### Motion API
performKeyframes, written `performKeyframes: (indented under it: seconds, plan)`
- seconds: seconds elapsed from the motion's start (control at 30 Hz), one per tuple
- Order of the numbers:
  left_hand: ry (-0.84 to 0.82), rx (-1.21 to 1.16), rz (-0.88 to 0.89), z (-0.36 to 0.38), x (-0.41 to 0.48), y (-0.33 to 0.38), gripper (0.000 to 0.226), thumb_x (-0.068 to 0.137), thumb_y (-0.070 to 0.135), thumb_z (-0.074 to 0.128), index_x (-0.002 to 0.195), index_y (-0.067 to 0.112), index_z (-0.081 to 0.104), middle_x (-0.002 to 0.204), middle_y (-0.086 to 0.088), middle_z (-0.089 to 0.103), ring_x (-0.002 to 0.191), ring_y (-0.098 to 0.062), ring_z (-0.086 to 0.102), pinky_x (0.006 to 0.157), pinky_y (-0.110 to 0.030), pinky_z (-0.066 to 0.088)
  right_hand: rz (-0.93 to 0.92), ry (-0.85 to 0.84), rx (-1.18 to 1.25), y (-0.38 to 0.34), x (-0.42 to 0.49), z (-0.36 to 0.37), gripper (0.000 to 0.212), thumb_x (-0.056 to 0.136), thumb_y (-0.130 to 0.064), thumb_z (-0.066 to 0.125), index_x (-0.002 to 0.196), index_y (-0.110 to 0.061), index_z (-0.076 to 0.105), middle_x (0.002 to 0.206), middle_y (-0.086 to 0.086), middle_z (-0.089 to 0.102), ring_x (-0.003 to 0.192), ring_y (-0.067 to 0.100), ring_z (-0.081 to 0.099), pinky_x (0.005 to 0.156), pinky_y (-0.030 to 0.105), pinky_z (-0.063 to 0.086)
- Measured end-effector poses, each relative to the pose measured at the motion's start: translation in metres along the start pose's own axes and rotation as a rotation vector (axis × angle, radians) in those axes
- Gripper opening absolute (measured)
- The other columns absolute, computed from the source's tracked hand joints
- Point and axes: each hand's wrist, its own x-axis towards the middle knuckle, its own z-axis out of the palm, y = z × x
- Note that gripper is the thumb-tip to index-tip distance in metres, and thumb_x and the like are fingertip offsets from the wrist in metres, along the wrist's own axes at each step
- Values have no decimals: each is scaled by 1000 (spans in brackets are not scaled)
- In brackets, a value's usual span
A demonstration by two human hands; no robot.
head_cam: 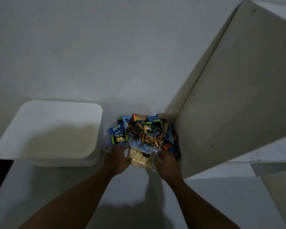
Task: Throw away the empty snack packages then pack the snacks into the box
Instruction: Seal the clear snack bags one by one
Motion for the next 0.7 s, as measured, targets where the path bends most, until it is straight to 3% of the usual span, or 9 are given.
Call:
performKeyframes:
  seconds: [0.13,0.3,0.4,0.53,0.63,0.7]
  plan:
    - [-25,21,18,22,-2,-3,45,78,36,72,113,8,65,110,-13,62,104,-32,59,81,-39,50,146,-28,25,12,11,13,37,98,-32,53,126,-8,57,121,9,62,111,21,62,80,22,41]
    - [-65,34,-14,41,-2,5,49,77,31,73,121,12,61,122,-7,56,120,-26,47,91,-37,49,239,-83,107,34,22,39,40,93,-29,59,127,-8,58,121,10,66,109,20,65,86,22,48]
    - [-65,-12,-43,49,-2,9,45,79,23,72,120,11,58,122,-9,51,112,-25,52,88,-36,48,312,-66,196,34,24,45,37,90,-18,63,123,-2,59,116,15,68,107,29,66,77,22,42]
    - [-71,-41,-79,55,-4,11,38,78,19,75,109,7,57,117,-12,49,99,-28,56,81,-33,46,349,10,331,37,19,44,31,88,-8,66,117,0,62,109,17,69,105,32,66,77,21,40]
    - [-75,-52,-103,57,-11,14,37,77,18,76,106,5,55,116,-13,47,92,-26,56,74,-28,41,315,76,424,38,14,37,16,85,-7,70,100,-4,65,89,8,63,89,26,64,60,5,37]
    - [-66,-74,-120,59,-18,17,39,78,18,76,109,6,53,119,-12,46,92,-26,57,74,-27,40,273,145,519,32,11,28,14,83,-3,70,93,-10,63,83,5,61,79,23,59,57,3,38]
